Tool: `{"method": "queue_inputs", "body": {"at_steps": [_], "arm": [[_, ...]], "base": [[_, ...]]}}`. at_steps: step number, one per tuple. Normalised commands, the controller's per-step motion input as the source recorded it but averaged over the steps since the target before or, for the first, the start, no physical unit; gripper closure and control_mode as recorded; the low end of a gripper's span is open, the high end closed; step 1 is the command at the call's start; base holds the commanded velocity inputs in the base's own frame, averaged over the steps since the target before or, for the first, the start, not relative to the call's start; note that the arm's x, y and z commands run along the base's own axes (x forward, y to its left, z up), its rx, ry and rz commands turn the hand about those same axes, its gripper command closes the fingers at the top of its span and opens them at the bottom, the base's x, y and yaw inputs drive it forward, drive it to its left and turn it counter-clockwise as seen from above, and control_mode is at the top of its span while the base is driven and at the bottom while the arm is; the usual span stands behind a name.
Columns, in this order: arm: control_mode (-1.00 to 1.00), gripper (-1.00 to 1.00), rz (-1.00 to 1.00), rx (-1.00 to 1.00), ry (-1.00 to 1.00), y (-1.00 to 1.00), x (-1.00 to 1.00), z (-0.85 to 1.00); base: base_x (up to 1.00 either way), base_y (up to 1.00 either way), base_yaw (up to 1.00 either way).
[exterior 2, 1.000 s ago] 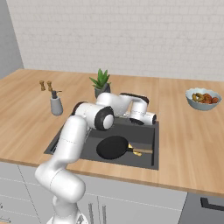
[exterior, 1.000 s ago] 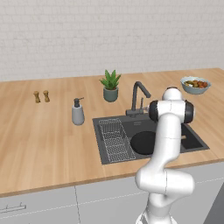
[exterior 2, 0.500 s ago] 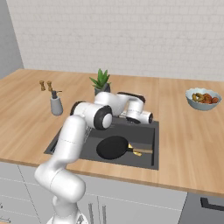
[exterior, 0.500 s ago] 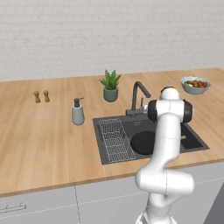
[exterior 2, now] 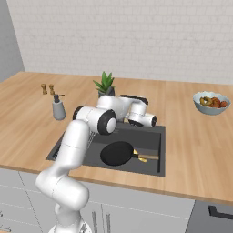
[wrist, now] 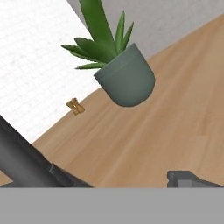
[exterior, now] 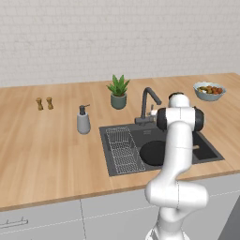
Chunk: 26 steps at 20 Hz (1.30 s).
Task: Pick the pan and sponge and place them into the sink. Then turn on the water.
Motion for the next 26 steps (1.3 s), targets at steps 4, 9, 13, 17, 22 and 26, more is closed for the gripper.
{"method": "queue_inputs", "body": {"at_steps": [4,9,13,17,22,26], "arm": [[-1.00,1.00,0.00,0.05,0.00,-0.03,0.01,-0.44],[-1.00,1.00,-0.01,0.02,0.07,-0.21,0.00,-0.32],[-1.00,1.00,0.00,0.09,0.05,-0.24,0.01,-0.31],[-1.00,1.00,-0.05,0.21,0.13,-0.39,0.00,-0.47],[-1.00,1.00,-0.11,0.31,0.23,-0.55,0.00,-0.50],[-1.00,1.00,-0.11,0.29,0.26,-0.51,0.00,-0.53]], "base": [[0.00,0.00,0.00],[0.00,0.00,0.00],[0.00,0.00,0.00],[0.00,0.00,0.00],[0.00,0.00,0.00],[0.00,0.00,0.00]]}}
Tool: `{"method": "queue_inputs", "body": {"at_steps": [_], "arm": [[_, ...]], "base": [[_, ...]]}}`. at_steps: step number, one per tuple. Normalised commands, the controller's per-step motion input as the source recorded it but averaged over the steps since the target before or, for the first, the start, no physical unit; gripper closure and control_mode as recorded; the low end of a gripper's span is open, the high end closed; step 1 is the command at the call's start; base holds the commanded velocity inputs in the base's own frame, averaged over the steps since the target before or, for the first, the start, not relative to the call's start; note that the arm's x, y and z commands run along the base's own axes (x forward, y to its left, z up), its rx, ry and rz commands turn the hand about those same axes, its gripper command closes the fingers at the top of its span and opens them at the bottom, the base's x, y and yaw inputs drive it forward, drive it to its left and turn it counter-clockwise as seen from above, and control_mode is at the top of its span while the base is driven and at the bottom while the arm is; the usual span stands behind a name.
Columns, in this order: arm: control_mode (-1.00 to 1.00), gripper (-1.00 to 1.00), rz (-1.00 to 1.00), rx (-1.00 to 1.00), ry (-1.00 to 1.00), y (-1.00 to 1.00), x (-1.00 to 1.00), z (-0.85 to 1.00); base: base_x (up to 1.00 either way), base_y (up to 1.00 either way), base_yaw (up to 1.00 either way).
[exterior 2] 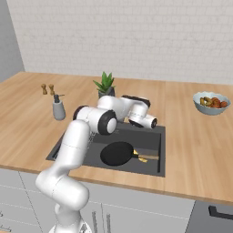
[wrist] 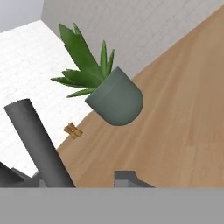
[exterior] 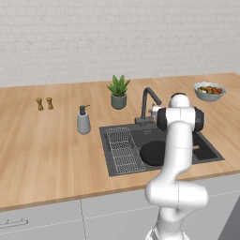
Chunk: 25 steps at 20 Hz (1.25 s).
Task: Pick the pan and sponge and place them into the sink. Then turn on the water.
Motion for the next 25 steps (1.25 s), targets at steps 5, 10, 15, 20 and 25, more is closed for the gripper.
{"method": "queue_inputs", "body": {"at_steps": [5,10,15,20,25], "arm": [[-1.00,1.00,-0.05,0.25,0.23,-0.45,0.00,-0.60],[-1.00,1.00,-0.04,0.12,0.18,-0.26,0.00,-0.68],[-1.00,1.00,-0.03,0.10,0.14,-0.29,0.00,-0.64],[-1.00,1.00,0.00,0.03,0.04,-0.17,0.00,-0.25],[-1.00,1.00,0.00,0.00,0.00,0.00,0.00,0.00]], "base": [[0.00,0.00,0.00],[0.00,0.00,0.00],[0.00,0.00,0.00],[0.00,0.00,0.00],[0.00,0.00,0.00]]}}
